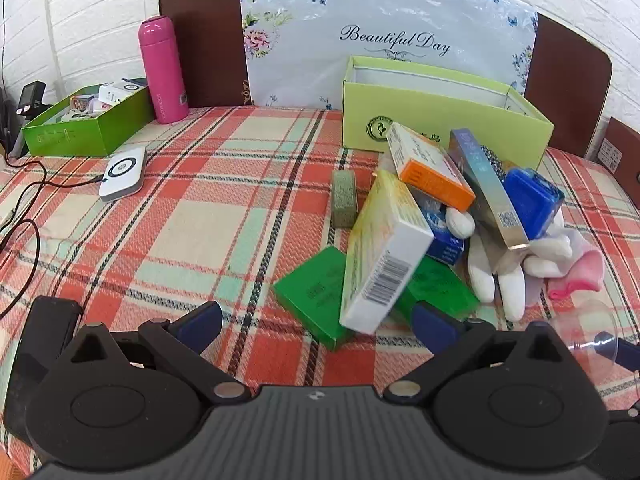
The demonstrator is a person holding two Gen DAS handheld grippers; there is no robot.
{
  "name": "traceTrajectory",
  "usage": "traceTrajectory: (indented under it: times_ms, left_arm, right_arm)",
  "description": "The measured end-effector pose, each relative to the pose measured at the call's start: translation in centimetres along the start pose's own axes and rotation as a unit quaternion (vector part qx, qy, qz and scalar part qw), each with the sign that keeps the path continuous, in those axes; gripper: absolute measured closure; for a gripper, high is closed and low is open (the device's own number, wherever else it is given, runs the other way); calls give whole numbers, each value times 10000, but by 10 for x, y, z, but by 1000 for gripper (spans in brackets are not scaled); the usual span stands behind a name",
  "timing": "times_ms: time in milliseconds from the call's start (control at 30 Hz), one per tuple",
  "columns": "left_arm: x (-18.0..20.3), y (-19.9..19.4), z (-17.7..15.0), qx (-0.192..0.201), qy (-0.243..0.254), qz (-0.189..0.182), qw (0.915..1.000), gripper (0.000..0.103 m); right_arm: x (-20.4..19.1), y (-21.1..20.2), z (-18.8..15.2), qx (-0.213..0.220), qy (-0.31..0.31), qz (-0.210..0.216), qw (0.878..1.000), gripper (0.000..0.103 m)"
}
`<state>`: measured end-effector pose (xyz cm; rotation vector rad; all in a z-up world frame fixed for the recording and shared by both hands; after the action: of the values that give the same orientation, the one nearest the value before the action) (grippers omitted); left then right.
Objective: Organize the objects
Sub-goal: 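Grasp the white-yellow medicine box with the left tool while the right holds the clear cup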
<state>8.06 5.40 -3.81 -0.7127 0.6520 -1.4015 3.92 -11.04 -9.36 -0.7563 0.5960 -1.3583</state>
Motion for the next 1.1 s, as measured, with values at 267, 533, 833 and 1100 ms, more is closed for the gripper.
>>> traceTrajectory:
  times_ms: [267, 533, 833, 1100]
  left_arm:
    - [9, 3, 27, 236, 170, -397, 9988, 12]
    - [28, 23, 30, -91, 316, -1003, 9944, 67]
    - [30, 22, 28, -261, 332, -1092, 9931, 84]
    - [28, -15, 40, 137, 538, -1095, 9924, 84]
  right_arm:
    - [3, 4, 1, -8, 25, -12, 10000, 0]
    - [10, 2, 3, 146, 161, -15, 9998, 0]
    - [8, -7, 2, 296, -41, 235, 9993, 22]
    - [13, -47, 21, 837, -201, 627, 9943, 25]
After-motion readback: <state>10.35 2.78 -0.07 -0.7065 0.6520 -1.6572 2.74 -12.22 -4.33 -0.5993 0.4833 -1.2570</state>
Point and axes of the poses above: each gripper's, at about its wrist camera, not at the fingertips, and y roughly the way its jaws point, x to its right, z to its top, the point moved 6 cm from there along y, roughly the way its jaws point, and after that the axes turned 7 degrees about -x, right-handed, at the moved point
